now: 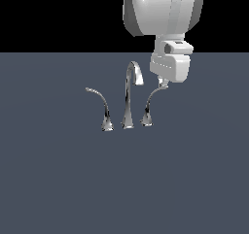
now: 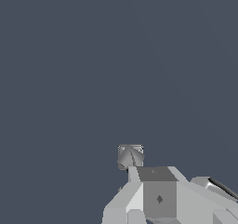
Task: Turn on the faucet by rotating a designated handle.
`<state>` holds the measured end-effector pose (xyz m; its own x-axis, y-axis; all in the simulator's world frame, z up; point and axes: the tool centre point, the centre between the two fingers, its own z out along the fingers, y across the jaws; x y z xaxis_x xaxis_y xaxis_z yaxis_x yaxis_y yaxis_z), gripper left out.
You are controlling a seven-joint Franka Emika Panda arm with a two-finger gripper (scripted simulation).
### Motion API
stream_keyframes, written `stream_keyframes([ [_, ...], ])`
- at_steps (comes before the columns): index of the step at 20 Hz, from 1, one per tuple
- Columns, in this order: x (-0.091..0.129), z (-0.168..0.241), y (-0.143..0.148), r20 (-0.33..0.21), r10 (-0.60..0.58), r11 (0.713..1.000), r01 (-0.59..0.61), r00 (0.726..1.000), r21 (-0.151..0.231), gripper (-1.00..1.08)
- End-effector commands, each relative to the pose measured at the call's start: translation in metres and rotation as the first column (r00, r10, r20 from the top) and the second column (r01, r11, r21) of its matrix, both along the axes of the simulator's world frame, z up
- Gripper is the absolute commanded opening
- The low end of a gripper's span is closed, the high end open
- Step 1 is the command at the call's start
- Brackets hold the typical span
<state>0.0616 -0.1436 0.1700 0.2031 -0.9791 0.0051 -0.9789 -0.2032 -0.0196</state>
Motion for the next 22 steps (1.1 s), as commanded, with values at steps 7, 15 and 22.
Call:
stream_keyframes([
  [7, -0.033, 0.000, -0.001, -0.018, -0.008, 1.000, 0.008, 1.000, 0.002, -1.00],
  [15, -0.044, 0.000, 0.005, -0.015, -0.012, 1.000, 0.012, 1.000, 0.000, -1.00],
  [22, -0.061, 0.000, 0.027, -0.018, -0.011, 1.000, 0.011, 1.000, 0.000, -1.00],
])
